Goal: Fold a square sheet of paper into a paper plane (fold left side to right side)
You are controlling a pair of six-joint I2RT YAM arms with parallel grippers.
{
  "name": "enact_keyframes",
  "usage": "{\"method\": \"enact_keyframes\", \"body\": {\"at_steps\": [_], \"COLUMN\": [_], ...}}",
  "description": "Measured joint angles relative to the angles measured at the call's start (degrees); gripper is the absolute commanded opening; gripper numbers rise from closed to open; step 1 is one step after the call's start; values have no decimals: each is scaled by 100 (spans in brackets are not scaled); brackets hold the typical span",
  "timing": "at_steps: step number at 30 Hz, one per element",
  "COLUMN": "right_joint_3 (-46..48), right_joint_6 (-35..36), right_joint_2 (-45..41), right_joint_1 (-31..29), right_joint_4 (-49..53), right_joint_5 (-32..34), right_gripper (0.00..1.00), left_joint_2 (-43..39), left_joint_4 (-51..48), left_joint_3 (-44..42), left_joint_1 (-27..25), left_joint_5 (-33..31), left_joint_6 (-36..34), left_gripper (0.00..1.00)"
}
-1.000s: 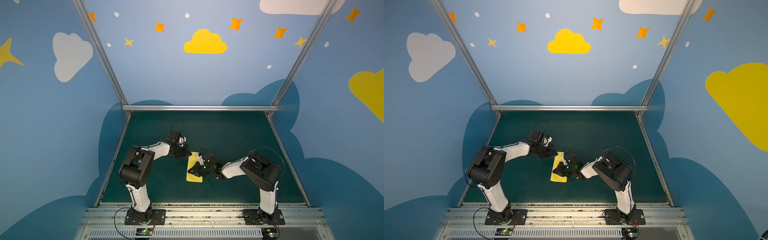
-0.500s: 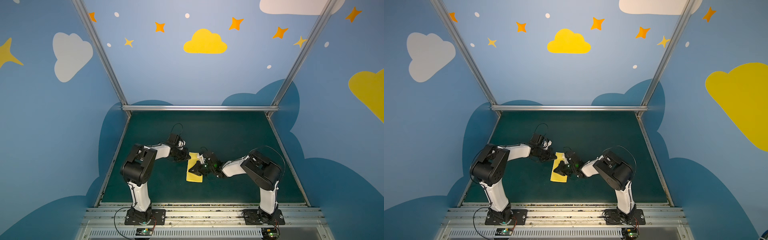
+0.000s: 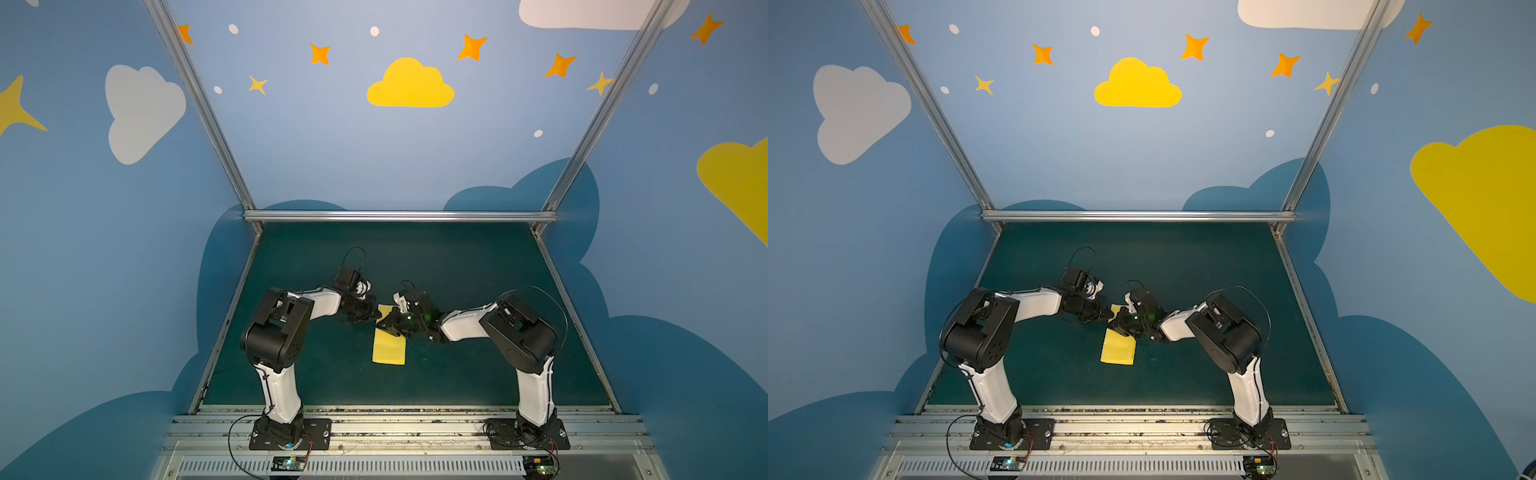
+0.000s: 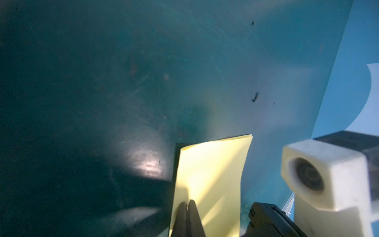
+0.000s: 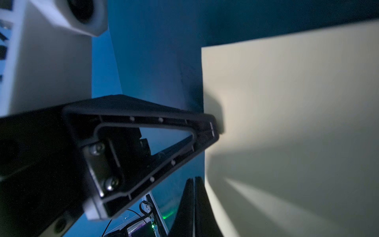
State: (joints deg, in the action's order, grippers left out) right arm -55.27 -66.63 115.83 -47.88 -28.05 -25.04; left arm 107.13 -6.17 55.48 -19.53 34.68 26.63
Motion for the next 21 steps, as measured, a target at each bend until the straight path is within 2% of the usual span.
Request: {"method": "enact_keyframes", "body": {"at_steps": [9,21], "right_joint_3": [28,555], "right_joint_6": [-26,-55], "right_joint_2": [138,39], "right_joint_1": [-63,-363], "right_joint_4": [-164,-800], "right_joint_5": [-26,-57], "right_gripper": [0,0], "left_joint_2": [-2,-9], "left_joint_4": [0,-2], "left_joint_3": [0,-2], "left_joint_1": [0,-4], "left_joint_5": [-2,-11], "left_joint_6": [0,-2], "left_gripper": [4,4]}}
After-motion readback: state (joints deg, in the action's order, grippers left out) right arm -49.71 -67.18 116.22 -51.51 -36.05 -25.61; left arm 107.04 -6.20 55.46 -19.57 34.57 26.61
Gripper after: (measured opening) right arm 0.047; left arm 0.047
